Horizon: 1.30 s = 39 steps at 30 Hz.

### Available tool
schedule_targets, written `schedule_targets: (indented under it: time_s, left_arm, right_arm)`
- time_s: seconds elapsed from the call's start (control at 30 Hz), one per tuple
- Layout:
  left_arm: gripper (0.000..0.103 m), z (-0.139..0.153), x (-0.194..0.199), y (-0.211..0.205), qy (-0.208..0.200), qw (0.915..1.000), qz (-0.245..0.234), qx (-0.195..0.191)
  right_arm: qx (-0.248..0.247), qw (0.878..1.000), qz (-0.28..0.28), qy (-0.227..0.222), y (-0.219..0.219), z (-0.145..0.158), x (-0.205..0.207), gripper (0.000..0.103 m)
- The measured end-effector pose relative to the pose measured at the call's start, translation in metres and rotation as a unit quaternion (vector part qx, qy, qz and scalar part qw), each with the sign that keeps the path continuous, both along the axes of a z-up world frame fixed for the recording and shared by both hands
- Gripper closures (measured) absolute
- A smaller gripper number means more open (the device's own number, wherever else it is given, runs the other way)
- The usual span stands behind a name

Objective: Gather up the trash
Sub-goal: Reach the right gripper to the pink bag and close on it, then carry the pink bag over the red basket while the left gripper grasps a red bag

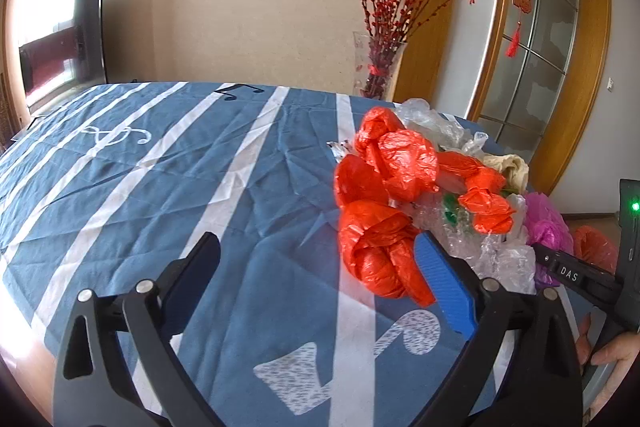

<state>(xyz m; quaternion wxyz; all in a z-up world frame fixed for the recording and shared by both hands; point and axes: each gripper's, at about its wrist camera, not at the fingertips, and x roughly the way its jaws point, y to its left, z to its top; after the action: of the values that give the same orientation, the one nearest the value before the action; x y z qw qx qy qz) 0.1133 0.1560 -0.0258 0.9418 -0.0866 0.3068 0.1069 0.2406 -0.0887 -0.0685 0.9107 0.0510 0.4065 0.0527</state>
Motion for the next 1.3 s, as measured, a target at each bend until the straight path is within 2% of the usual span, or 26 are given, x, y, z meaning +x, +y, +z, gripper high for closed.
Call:
schedule_targets:
  time_s: [0.07,0.17,0.5,0.7,0.93,1.07,1.13,1.2,1.3]
  left_arm:
    - [0.010,0.000,0.002,-0.002,0.002,1.0000,-0.003,-0.002]
    - [0.013,0.001,0.005,-0.005,0.002,0.9999,-0.013,-0.006]
    - [0.024,-0.006,0.028,-0.011,0.028,0.9992,-0.028,-0.007]
    - [0.025,-0.015,0.049,-0.012,0.050,0.9982,-0.030,-0.016]
    - [0.025,-0.037,0.071,-0.013,0.096,0.9941,-0.036,-0.037]
    - [0.033,-0.042,0.073,-0.017,0.097,0.9924,-0.049,-0.057]
    - [0.047,-0.043,0.076,-0.019,0.096,0.9911,-0.059,-0.070]
    - [0.057,-0.042,0.076,-0.021,0.091,0.9899,-0.071,-0.081]
    - [0.062,-0.038,0.073,-0.023,0.080,0.9911,-0.076,-0.076]
  right_arm:
    - [-0.002,1.000,0.002,-0.004,-0.001,0.001,-0.002,0.074]
    - [-0.005,1.000,-0.002,-0.011,-0.009,0.003,-0.007,0.076]
    - [-0.010,0.999,-0.035,-0.038,-0.039,0.017,-0.021,0.077]
    - [-0.016,0.998,-0.041,-0.044,-0.044,0.020,-0.026,0.077]
    - [-0.016,0.998,-0.044,-0.036,-0.047,0.014,-0.029,0.077]
    - [-0.014,0.998,-0.044,-0.033,-0.048,0.011,-0.030,0.077]
    - [-0.011,0.998,-0.044,-0.032,-0.048,0.011,-0.031,0.077]
    - [-0.011,0.998,-0.044,-0.033,-0.048,0.011,-0.033,0.077]
    - [-0.012,0.998,-0.044,-0.034,-0.049,0.013,-0.035,0.077]
